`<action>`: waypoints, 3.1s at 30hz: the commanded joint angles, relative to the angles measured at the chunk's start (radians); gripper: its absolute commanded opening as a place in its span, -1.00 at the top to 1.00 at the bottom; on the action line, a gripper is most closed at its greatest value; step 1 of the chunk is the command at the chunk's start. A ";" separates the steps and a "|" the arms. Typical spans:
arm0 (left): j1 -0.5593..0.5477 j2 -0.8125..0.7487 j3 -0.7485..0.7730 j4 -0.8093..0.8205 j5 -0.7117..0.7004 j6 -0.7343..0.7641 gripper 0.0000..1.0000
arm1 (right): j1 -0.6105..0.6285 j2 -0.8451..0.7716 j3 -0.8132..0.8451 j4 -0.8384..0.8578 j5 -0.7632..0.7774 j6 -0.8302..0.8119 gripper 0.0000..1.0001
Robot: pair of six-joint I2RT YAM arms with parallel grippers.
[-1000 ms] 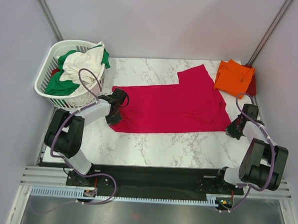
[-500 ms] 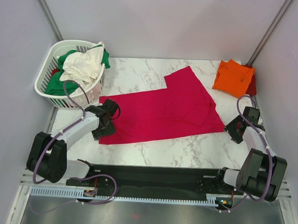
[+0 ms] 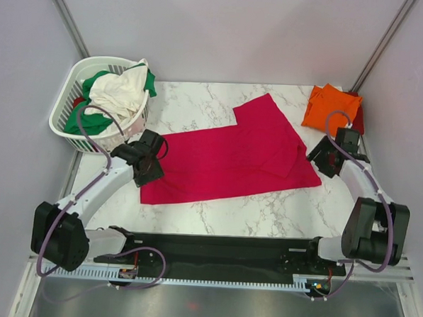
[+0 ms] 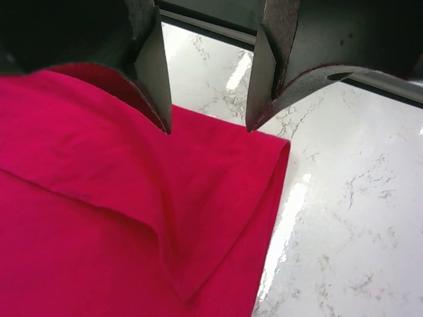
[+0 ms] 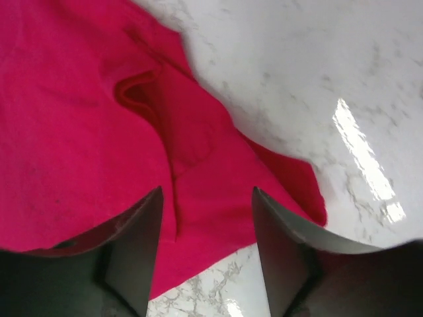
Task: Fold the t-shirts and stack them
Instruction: Fold the tshirt
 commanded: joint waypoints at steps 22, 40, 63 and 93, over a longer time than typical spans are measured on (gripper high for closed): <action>-0.024 0.397 0.153 0.235 -0.005 0.166 0.17 | -0.007 0.376 0.050 0.117 0.140 0.080 0.66; -0.070 0.418 0.092 0.245 0.018 0.101 0.18 | 0.084 0.173 0.185 -0.008 -0.021 -0.030 -0.58; 0.033 0.303 -0.149 0.153 -0.030 -0.015 -0.02 | 0.215 0.759 0.983 -0.018 -0.064 -0.099 -0.84; 0.040 0.106 -0.003 0.083 0.085 0.188 -0.18 | 0.211 1.270 1.456 -0.036 0.015 -0.193 -0.63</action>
